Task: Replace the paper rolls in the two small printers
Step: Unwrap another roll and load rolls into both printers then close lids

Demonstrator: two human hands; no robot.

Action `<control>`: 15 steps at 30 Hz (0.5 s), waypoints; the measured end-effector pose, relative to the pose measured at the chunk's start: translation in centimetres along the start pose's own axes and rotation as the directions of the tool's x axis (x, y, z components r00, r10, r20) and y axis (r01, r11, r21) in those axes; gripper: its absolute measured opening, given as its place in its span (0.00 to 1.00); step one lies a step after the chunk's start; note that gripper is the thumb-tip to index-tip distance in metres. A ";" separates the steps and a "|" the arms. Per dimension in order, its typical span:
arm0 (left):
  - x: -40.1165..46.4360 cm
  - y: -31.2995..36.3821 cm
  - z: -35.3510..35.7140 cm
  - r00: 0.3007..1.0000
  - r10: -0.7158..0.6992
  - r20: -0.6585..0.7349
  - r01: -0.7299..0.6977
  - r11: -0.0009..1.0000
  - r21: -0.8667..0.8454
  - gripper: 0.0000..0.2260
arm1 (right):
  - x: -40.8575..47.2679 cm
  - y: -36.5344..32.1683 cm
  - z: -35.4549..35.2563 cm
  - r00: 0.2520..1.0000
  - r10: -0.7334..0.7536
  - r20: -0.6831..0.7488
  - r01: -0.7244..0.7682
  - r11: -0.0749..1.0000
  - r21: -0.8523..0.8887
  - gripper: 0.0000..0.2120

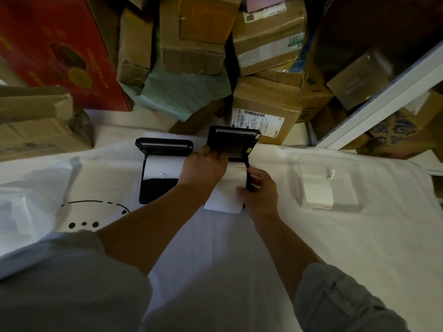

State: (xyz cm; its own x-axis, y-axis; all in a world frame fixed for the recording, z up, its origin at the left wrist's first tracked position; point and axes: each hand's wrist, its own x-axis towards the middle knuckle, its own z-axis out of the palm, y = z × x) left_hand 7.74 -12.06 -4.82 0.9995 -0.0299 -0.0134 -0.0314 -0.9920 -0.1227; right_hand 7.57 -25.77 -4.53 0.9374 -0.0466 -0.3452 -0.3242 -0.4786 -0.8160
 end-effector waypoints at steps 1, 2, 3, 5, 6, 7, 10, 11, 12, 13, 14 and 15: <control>0.1 0.0 0.1 1.000 0.008 -0.024 -0.008 1.000 0.023 0.17 | -0.1 0.1 0.0 1.000 -0.002 -0.001 0.002 1.000 0.007 0.22; 0.1 0.0 -0.3 0.998 0.017 -0.060 -0.014 0.999 0.046 0.18 | -0.2 0.3 0.0 1.000 -0.008 -0.002 0.008 1.000 0.014 0.22; 0.2 0.0 -0.8 0.997 0.027 -0.072 -0.022 0.998 0.062 0.19 | -0.3 0.4 0.0 1.000 -0.012 -0.004 0.013 1.000 0.025 0.21; 0.4 0.0 -2.1 0.998 0.044 -0.040 -0.044 0.999 -0.002 0.20 | -0.4 0.7 0.1 1.000 -0.010 -0.016 0.011 0.999 0.053 0.22; 0.4 0.0 -2.5 0.999 0.051 0.012 -0.050 0.998 -0.038 0.20 | -0.5 0.8 0.1 1.000 -0.012 -0.020 0.013 0.998 0.063 0.23; 0.6 0.1 -1.9 0.999 0.047 0.007 -0.047 0.997 -0.053 0.20 | -0.5 0.9 0.2 1.000 -0.013 -0.025 0.014 0.997 0.072 0.22; -0.5 0.1 -1.8 0.999 0.050 0.011 -0.048 0.993 -0.109 0.19 | -0.5 0.8 0.2 0.999 -0.015 -0.031 0.019 0.994 0.104 0.20; -1.0 0.1 -1.6 0.998 0.055 -0.011 -0.056 0.990 -0.130 0.19 | -0.6 0.7 0.3 0.999 -0.014 -0.034 0.018 0.994 0.110 0.19; -1.4 0.2 -1.4 0.997 0.069 -0.017 -0.071 0.985 -0.157 0.19 | -0.6 0.5 0.3 0.999 -0.010 -0.038 0.015 0.993 0.118 0.18; -1.7 0.1 -1.0 0.997 0.068 -0.038 -0.073 0.982 -0.175 0.19 | -0.6 0.3 0.4 0.999 0.004 -0.047 0.002 0.992 0.130 0.16; -1.8 0.1 -0.7 0.997 0.062 -0.056 -0.072 0.980 -0.185 0.17 | -0.6 0.1 0.5 0.998 0.028 -0.059 -0.019 0.989 0.147 0.16; -1.9 0.2 -0.7 0.997 0.055 -0.062 -0.065 0.981 -0.183 0.15 | -0.6 0.0 0.5 0.996 0.055 -0.067 -0.044 0.986 0.163 0.16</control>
State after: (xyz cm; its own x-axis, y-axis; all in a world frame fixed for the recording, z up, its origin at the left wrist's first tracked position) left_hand 5.87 -12.24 -4.15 0.9949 -0.0916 0.0414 -0.0940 -0.9936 0.0619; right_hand 6.95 -25.32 -4.52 0.9245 -0.1315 -0.3577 -0.3811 -0.3268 -0.8649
